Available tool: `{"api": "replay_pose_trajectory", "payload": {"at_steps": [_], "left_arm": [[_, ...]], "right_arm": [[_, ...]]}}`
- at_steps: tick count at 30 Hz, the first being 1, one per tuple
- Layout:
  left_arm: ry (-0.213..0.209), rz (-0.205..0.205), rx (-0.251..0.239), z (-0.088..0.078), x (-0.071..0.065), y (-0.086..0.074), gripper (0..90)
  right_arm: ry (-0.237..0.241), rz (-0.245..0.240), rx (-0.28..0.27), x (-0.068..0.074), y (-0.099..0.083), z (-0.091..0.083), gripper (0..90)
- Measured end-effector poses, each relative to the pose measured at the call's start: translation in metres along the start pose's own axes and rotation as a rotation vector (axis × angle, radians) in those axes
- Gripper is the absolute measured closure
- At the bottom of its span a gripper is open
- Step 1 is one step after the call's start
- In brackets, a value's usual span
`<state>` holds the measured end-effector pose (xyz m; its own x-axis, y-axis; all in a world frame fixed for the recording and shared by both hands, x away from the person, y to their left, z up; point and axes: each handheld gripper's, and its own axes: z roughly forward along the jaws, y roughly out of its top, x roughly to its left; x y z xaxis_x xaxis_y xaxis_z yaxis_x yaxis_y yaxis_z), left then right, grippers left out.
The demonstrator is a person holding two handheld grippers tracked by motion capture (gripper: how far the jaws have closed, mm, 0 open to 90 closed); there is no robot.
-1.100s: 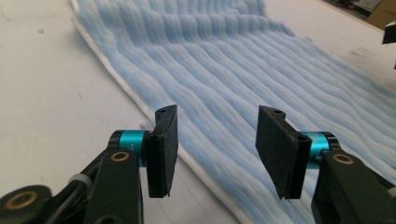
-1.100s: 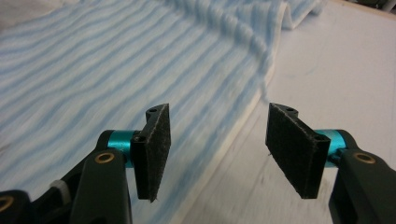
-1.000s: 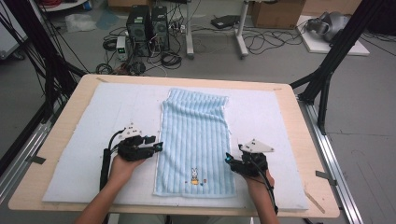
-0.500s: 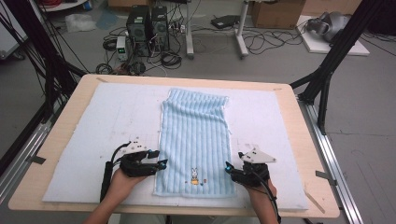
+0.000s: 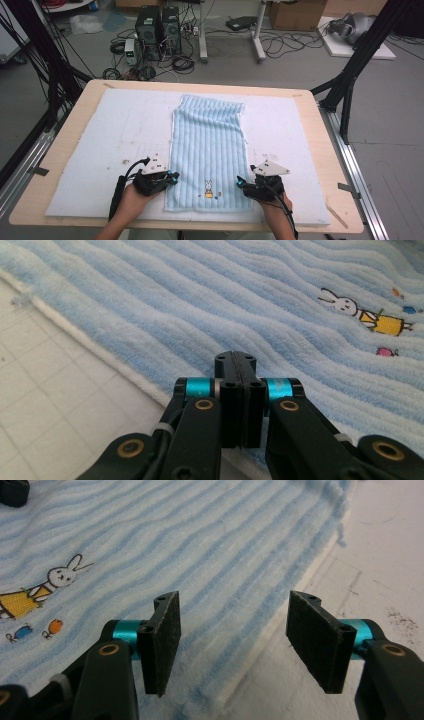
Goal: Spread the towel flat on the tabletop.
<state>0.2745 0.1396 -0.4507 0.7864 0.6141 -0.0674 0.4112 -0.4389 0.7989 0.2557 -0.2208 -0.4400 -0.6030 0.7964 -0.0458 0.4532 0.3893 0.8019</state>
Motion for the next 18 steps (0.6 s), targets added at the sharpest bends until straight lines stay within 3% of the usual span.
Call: {"api": "replay_pose_trajectory", "payload": {"at_steps": [10, 13, 16, 18], "left_arm": [[-0.001, -0.036, -0.01, -0.014, 0.008, -0.009, 89.6], [0.001, -0.069, -0.055, -0.017, 0.008, -0.01, 88.1], [0.005, -0.108, -0.08, -0.015, 0.008, -0.007, 61.4], [0.011, -0.085, -0.061, -0.012, 0.006, -0.006, 54.5]], "right_arm": [[0.058, -0.039, 0.02, 0.013, 0.003, 0.007, 43.7], [0.053, -0.051, 0.018, 0.016, 0.005, 0.007, 41.5], [0.044, -0.035, 0.003, 0.014, 0.006, 0.004, 41.2], [0.038, -0.026, -0.002, 0.012, 0.005, 0.002, 41.0]]}}
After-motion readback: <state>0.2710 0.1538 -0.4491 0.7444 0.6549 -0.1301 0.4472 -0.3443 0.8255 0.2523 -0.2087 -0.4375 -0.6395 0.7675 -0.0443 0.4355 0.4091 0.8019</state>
